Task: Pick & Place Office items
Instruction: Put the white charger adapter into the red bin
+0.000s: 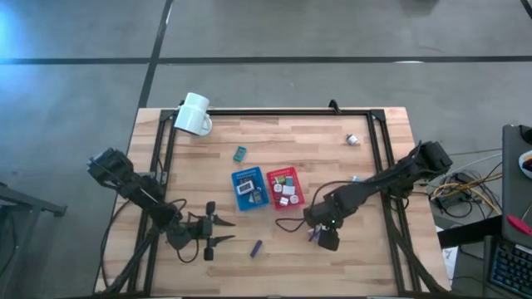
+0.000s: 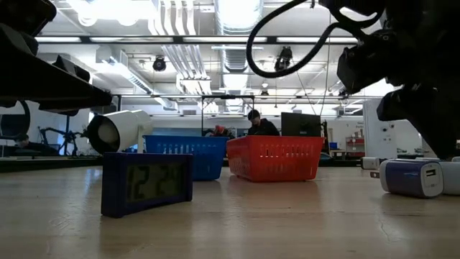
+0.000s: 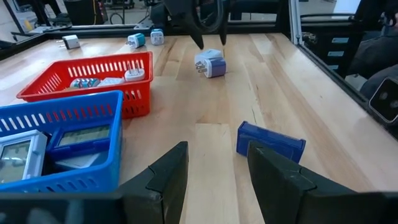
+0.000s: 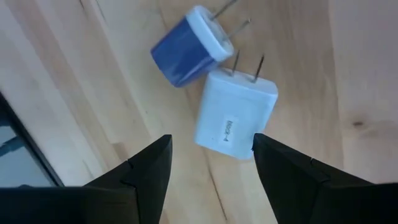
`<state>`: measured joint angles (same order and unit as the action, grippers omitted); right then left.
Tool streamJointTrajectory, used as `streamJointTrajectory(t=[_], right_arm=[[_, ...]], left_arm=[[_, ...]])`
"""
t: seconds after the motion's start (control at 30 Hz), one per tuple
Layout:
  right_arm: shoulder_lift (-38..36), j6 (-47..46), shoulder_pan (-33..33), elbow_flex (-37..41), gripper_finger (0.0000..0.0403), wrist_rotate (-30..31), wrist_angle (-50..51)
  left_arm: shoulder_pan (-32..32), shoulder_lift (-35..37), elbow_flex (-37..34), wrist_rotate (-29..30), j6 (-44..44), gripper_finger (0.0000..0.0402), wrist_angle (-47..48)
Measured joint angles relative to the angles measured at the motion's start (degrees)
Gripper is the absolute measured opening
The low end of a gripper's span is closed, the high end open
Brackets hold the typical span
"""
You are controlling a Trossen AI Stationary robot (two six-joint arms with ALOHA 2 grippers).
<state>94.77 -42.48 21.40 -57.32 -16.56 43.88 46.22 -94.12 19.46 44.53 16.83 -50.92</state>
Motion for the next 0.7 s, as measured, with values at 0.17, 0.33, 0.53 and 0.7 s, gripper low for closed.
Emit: streamJointTrajectory(t=[0.17,0.33,0.53,0.7], right_arm=[[0.1,-0.19,0.4,0.11,0.0234,0.01,-0.29],[0.53,-0.08,0.38,0.24,0.0248,0.31,-0.42],[3.37,0.44,0.38,0.5,0.0263,0.9,-0.76],[7.01,0.66,0.34,0.34,0.0276,0.7,-0.96]], left_arm=[[-0.01,0.43,0.0,-0.15,0.1,0.0167,0.01],[-0.02,0.45,0.0,-0.16,0.32,0.0167,0.01],[-0.02,0.53,0.0,-0.48,0.35,0.0168,0.02],[-0.02,0.65,0.0,-0.87,0.6,0.0168,0.19]])
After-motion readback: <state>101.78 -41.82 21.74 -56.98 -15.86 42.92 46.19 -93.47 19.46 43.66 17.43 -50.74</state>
